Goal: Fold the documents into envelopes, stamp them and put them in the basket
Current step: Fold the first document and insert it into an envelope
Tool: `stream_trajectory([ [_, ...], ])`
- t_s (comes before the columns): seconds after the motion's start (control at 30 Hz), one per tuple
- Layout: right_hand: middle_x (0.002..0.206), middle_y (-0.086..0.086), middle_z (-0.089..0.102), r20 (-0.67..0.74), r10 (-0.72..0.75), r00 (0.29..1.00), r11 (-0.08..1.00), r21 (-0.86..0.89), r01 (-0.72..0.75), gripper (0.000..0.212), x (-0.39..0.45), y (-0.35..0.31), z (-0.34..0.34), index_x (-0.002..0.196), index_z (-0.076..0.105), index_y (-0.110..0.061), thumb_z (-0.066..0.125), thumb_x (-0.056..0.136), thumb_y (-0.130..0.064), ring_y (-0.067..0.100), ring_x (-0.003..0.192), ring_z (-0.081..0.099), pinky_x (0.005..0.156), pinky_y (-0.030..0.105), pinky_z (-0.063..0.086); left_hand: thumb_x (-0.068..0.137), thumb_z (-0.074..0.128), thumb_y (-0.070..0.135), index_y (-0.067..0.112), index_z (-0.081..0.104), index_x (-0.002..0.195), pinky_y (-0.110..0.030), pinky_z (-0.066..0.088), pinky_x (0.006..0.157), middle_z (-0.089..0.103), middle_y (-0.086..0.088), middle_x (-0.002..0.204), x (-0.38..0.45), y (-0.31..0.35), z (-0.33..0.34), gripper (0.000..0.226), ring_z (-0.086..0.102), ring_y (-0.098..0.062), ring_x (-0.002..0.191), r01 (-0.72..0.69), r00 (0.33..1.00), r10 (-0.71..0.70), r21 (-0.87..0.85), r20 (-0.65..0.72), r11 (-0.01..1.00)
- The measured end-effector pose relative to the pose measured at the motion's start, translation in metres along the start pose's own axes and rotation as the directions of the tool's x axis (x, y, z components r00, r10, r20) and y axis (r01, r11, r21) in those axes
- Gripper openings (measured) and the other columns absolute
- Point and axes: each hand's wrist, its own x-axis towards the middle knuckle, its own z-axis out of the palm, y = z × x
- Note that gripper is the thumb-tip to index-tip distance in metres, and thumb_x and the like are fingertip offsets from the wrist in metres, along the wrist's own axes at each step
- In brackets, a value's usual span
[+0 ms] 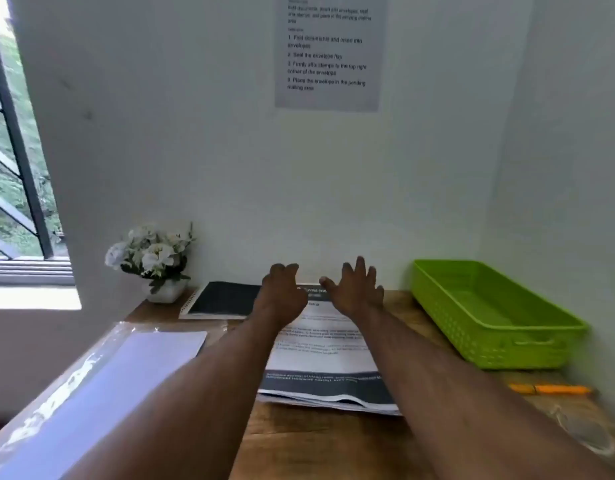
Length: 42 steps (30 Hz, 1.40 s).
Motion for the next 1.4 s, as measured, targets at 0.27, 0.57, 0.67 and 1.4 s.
stream_trajectory([
  [0.27,0.151,0.011,0.035,0.146,-0.070,0.987,0.969,-0.223,0.101,0.070,-0.013,0.040,0.053,0.143,0.038,-0.016,0.026,0.093,-0.063,0.033,0.140,0.028,0.112,0.057,0.018,0.094,0.048,0.034,0.017,0.036,0.146,-0.036,0.020,0.117,0.030,-0.016,0.153,-0.014,-0.028,0.062,0.055,0.026,-0.030,0.142,0.078,0.996,-0.082,0.123,0.031,0.989],
  [0.57,0.154,0.010,0.029,0.132,-0.089,0.987,0.964,-0.239,0.119,0.070,-0.012,0.041,0.055,0.146,0.034,-0.018,0.025,0.093,-0.063,0.032,0.142,0.024,0.113,0.058,0.015,0.092,0.052,0.045,0.022,0.039,0.143,-0.046,0.023,0.115,0.039,-0.012,0.146,-0.010,-0.031,0.056,0.058,0.031,-0.030,0.137,0.163,0.985,-0.170,0.153,0.034,0.975],
  [0.67,0.153,0.009,0.032,0.126,-0.076,0.989,0.968,-0.230,0.104,0.071,-0.008,0.042,0.056,0.145,0.036,-0.020,0.027,0.091,-0.065,0.031,0.141,0.025,0.112,0.058,0.017,0.089,0.057,0.047,0.025,0.042,0.140,-0.044,0.031,0.107,0.046,-0.009,0.139,-0.009,-0.029,0.052,0.058,0.037,-0.031,0.129,0.206,0.978,-0.207,0.169,-0.012,0.964],
  [1.4,0.134,0.011,0.050,-0.060,0.084,0.995,0.880,0.474,-0.046,0.065,-0.024,0.064,0.008,0.136,0.044,-0.010,0.075,0.081,-0.028,0.022,0.115,0.050,0.086,0.021,0.037,0.097,0.045,0.004,0.020,0.050,0.108,-0.042,0.057,0.080,0.063,-0.006,0.110,-0.045,-0.010,0.018,0.020,0.064,-0.023,0.094,0.277,0.956,-0.279,-0.582,0.088,0.764],
])
